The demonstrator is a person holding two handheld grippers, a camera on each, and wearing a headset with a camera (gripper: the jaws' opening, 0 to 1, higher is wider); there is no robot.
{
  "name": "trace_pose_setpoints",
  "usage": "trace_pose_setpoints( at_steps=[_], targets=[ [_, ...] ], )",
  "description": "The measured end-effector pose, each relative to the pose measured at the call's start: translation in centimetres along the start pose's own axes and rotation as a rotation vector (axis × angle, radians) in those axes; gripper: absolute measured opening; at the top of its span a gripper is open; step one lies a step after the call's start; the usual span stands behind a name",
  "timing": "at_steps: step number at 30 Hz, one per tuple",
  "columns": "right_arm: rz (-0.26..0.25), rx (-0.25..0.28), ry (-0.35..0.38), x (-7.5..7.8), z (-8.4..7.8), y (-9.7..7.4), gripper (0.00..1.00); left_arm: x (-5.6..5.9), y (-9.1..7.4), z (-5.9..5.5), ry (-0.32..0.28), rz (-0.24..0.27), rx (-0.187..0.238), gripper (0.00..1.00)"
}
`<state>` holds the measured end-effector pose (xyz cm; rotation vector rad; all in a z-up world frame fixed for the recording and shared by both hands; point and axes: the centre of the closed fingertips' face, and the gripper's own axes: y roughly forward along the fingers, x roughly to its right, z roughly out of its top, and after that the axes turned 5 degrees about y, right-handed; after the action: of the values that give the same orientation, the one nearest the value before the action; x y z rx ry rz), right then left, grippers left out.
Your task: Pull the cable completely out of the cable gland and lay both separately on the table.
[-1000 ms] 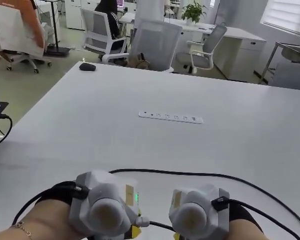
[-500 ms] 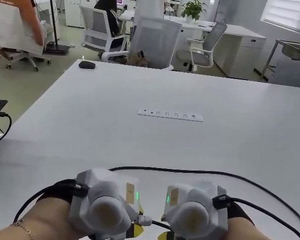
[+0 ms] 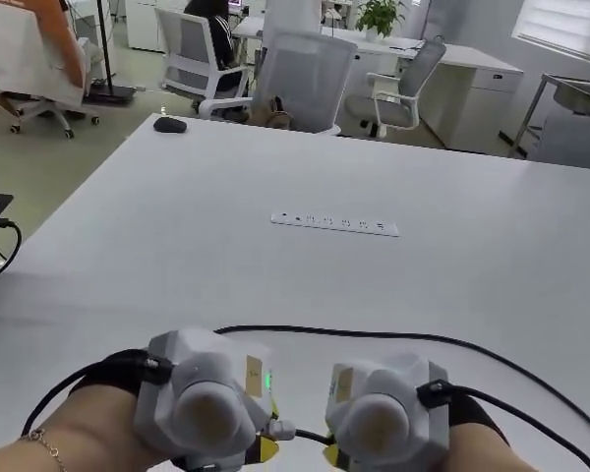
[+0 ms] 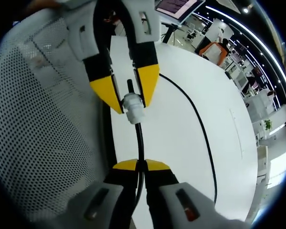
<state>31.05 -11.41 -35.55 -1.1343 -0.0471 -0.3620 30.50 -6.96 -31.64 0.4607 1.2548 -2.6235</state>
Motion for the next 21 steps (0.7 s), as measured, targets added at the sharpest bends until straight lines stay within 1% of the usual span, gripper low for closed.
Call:
trace_pose_setpoints(
  at_steps=[1,4,6,9,11,13,15,16,17,18,21],
  targets=[
    [-0.004,-0.012,0.006,0.1,-0.3,0.1,0.03,0.0,0.0,-0.1,0.001,0.001,-0.002,0.17],
    [-0.024,-0.086,0.022,0.6,-1.8,0.1,0.03,-0.2,0.0,-0.2,-0.002,0.005,-0.007,0.17],
    [-0.027,-0.114,0.038,0.7,-2.6,0.1,0.03,-0.3,-0.1,-0.3,-0.004,0.009,-0.009,0.17],
    [-0.039,-0.143,0.054,1.0,-3.3,0.0,0.03,-0.4,-0.2,-0.4,-0.01,0.016,-0.009,0.17],
    [-0.056,-0.182,0.076,1.3,-4.1,-0.2,0.03,-0.6,-0.2,-0.4,-0.015,0.022,-0.007,0.17],
    [-0.073,-0.22,0.075,1.6,-4.9,-0.3,0.03,-0.8,-0.4,-0.6,-0.022,0.032,-0.014,0.17],
    [-0.092,-0.252,0.084,2.0,-5.7,-0.5,0.03,-0.9,-0.4,-0.6,-0.03,0.038,-0.01,0.17],
    [-0.092,-0.252,0.092,2.1,-5.8,-0.5,0.03,-1.0,-0.4,-0.7,-0.029,0.043,-0.011,0.17],
    [-0.097,-0.254,0.123,2.2,-6.1,-0.7,0.03,-1.2,-0.4,-0.8,-0.03,0.051,-0.015,0.17],
    [-0.1,-0.252,0.138,2.3,-6.1,-0.8,0.03,-1.3,-0.4,-0.8,-0.035,0.051,-0.015,0.17],
    [-0.109,-0.221,0.174,2.6,-5.7,-1.1,0.03,-1.2,-0.4,-0.8,-0.034,0.051,-0.013,0.17]
  ],
)
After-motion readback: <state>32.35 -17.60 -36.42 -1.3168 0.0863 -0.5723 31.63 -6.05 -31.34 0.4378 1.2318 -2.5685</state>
